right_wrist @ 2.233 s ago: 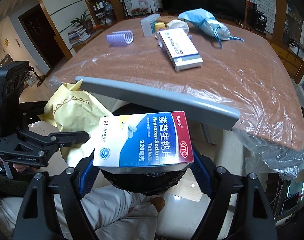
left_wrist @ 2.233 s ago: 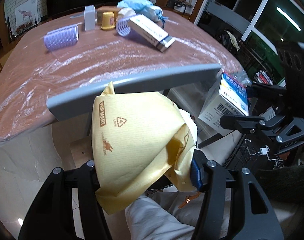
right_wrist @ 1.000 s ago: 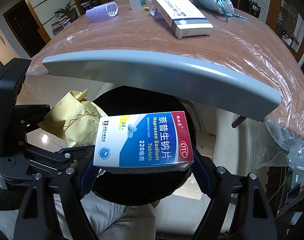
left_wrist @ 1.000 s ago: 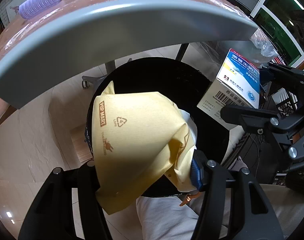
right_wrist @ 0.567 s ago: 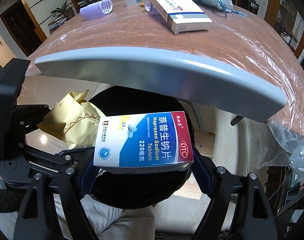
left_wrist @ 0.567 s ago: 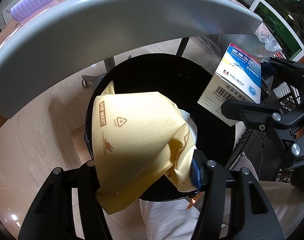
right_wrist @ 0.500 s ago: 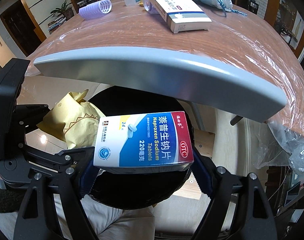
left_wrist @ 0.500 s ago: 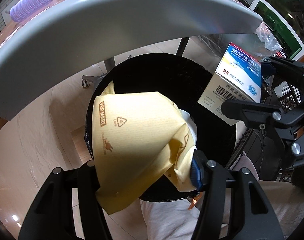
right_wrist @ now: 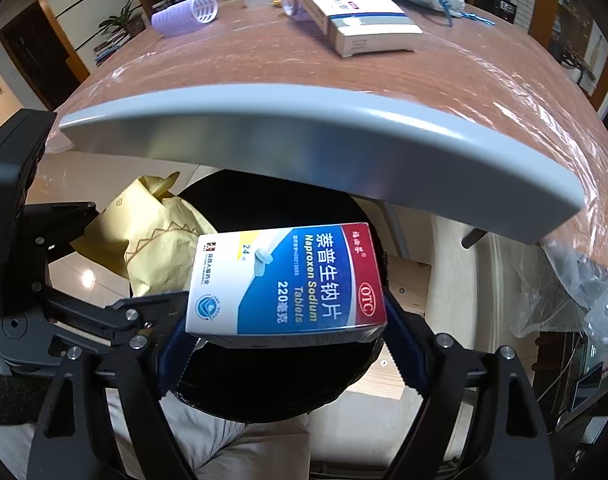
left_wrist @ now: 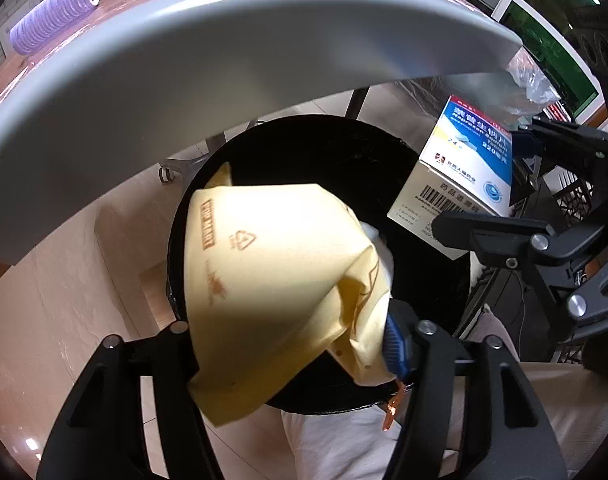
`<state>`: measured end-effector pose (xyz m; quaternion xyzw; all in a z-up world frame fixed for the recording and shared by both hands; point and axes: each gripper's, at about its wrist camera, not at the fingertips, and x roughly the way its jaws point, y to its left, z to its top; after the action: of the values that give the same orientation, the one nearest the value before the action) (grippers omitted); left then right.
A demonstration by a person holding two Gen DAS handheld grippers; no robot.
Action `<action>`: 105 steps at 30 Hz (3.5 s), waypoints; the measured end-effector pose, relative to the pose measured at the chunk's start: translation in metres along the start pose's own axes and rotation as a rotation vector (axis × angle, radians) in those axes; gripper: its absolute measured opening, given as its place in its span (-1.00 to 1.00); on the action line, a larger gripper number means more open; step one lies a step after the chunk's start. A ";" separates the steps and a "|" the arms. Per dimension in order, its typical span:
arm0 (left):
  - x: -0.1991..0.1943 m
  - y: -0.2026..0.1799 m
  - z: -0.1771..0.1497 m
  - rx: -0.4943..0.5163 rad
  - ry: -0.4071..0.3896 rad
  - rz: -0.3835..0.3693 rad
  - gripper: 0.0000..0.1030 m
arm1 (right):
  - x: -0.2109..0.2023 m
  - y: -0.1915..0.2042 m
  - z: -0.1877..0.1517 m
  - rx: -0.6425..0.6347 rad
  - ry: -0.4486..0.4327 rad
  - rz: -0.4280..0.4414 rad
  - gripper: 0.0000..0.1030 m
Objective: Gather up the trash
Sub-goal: 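Open both tools to drop the bag and box into the bin, then move both tools back to the table toward the purple roller and white box, then grasp the purple hair roller with the left tool while the right tool grasps the white medicine box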
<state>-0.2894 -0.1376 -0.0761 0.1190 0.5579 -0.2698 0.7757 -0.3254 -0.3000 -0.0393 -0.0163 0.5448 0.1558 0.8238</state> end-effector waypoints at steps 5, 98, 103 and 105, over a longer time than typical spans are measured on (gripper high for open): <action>-0.004 0.001 -0.001 -0.023 -0.019 0.005 0.55 | 0.001 -0.007 -0.002 0.047 0.007 0.029 0.72; -0.055 0.152 0.141 -0.277 -0.249 0.194 0.41 | -0.001 -0.032 0.172 -0.011 -0.146 0.071 0.02; -0.060 0.154 0.136 -0.293 -0.258 0.177 0.41 | -0.009 -0.035 0.170 0.007 -0.165 0.067 0.02; -0.064 0.152 0.135 -0.292 -0.265 0.173 0.41 | -0.012 -0.036 0.169 0.023 -0.173 0.074 0.02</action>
<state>-0.1124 -0.0596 0.0123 0.0161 0.4718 -0.1317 0.8716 -0.1690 -0.3039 0.0355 0.0267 0.4738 0.1808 0.8615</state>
